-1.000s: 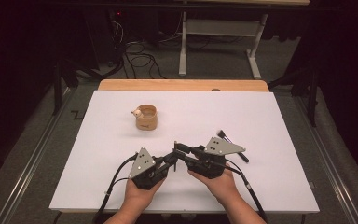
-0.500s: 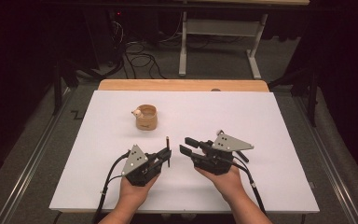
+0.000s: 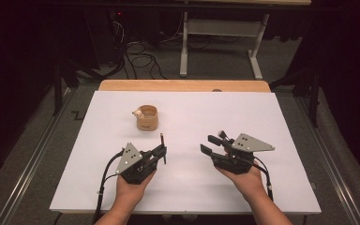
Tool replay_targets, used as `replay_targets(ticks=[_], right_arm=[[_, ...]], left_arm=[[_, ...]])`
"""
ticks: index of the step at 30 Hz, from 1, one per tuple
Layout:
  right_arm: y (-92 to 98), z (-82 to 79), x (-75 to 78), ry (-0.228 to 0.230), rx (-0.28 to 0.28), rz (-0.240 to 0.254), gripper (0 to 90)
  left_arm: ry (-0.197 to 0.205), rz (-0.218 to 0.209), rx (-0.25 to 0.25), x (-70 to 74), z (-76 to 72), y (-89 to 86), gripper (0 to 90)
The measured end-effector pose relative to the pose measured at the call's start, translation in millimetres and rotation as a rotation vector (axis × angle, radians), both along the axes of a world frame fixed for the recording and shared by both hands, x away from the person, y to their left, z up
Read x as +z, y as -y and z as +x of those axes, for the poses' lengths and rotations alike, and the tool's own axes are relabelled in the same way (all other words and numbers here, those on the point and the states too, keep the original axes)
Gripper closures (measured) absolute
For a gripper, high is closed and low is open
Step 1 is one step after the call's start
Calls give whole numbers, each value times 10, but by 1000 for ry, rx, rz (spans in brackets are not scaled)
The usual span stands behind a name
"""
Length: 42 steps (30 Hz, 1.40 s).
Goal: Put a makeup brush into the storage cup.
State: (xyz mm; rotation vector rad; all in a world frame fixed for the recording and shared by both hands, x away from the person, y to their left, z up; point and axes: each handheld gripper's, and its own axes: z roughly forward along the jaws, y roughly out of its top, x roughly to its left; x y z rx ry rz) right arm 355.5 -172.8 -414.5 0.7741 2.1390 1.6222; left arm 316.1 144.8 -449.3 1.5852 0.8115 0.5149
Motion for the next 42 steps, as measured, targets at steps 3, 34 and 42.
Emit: replay_targets(ticks=[3,34,42], right_arm=[[90,3,-25,-2,-24,3,515],[458,-41,-303,4,-157,19,4],[479,-55,-292,8,-164,25,4]], left_arm=[[0,1,2,-1,4,-5,828],[-25,-14,64,-36,40,-89,829],[-13,3,109,32,116,-191,829]])
